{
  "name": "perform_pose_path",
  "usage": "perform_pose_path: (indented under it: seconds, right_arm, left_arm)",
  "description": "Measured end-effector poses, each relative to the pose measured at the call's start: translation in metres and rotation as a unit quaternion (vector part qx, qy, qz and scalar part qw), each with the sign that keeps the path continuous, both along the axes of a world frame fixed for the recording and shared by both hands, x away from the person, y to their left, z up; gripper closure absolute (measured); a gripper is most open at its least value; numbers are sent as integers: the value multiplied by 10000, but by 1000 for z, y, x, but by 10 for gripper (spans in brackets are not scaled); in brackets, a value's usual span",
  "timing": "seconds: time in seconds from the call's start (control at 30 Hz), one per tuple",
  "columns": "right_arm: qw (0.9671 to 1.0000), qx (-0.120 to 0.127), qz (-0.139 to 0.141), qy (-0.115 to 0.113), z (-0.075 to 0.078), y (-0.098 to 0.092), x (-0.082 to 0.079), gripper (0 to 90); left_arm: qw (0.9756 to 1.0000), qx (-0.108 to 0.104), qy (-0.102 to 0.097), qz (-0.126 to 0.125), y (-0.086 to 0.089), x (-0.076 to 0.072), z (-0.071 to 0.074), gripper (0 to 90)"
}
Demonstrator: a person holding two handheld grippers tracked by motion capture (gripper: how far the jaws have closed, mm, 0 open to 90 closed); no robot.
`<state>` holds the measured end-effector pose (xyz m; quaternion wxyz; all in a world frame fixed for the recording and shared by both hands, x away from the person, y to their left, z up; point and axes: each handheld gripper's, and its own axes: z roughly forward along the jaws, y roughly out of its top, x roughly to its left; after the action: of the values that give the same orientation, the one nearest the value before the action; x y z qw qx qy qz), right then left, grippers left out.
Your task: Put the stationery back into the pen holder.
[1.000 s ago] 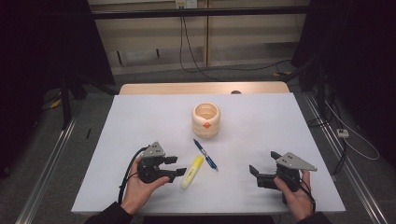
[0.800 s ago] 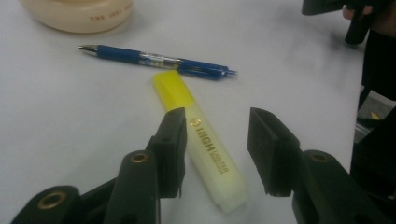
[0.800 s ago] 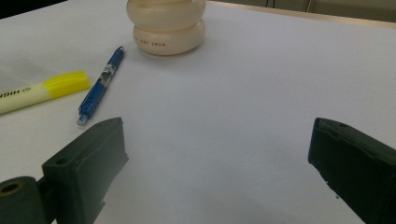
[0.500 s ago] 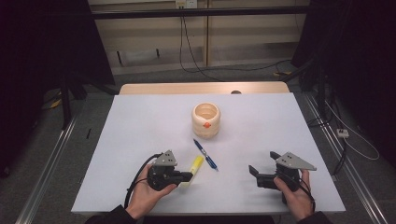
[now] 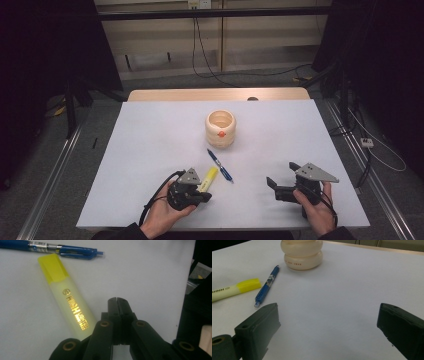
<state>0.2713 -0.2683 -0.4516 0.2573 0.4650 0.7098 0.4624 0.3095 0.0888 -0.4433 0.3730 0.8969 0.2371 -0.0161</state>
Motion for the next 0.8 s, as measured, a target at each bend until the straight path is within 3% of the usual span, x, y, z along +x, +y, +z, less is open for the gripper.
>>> perform_pose_path:
  seconds: [0.17,0.23,0.37,0.6,0.7,0.73,0.77,0.8]
  right_arm:
    - [10000,2,-5,2,0,0,0,41]
    - [10000,-2,-6,4,0,0,0,41]
    - [10000,2,-2,9,0,0,0,41]
    - [10000,12,-12,4,0,0,0,41]
    - [10000,0,-3,3,0,0,0,41]
    - [10000,0,-4,5,0,0,0,41]
    - [10000,5,-10,5,0,0,0,41]
    - [10000,6,-10,5,0,0,0,41]
  left_arm:
    - [10000,48,68,-31,1,2,-4,900]
    - [9998,178,83,-24,2,3,-3,900]
    - [9995,213,226,-13,6,6,-2,900]
    - [9991,408,119,25,11,10,1,900]
    - [9984,509,52,255,16,13,2,900]
    - [9987,433,109,237,17,15,1,900]
    - [9981,566,34,252,19,16,2,900]
    - [9985,492,68,242,20,17,1,900]
